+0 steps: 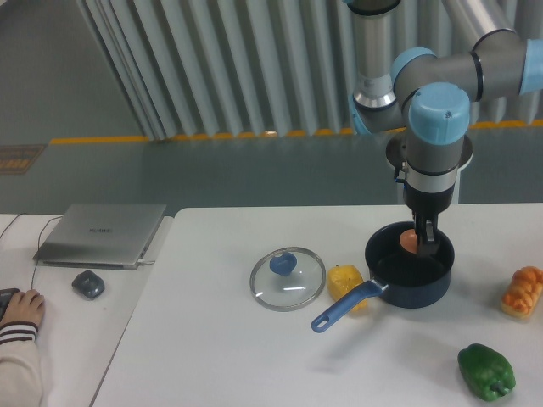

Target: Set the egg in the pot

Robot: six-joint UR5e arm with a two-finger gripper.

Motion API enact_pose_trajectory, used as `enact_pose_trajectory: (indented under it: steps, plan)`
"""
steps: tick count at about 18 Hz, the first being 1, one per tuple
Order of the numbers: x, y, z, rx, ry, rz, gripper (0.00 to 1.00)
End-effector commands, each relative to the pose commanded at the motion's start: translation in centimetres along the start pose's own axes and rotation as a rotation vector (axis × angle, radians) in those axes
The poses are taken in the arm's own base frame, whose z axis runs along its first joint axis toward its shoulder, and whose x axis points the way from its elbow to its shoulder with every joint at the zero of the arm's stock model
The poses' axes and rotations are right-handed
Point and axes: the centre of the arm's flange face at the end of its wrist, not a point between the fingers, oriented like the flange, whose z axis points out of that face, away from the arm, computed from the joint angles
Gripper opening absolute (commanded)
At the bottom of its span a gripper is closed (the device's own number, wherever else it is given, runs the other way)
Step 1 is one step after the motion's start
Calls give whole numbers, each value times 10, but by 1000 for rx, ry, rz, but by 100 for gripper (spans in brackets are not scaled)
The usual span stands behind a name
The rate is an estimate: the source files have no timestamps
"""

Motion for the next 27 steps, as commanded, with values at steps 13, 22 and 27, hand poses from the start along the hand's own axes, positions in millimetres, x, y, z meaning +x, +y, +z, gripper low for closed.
enact_pose_trajectory:
  steps: [13, 22, 27]
  plan:
    - [0, 0, 2, 8, 4, -19, 24]
    - [1, -3, 2, 11, 4, -28, 24]
    - [3, -15, 8, -4, 17, -44, 24]
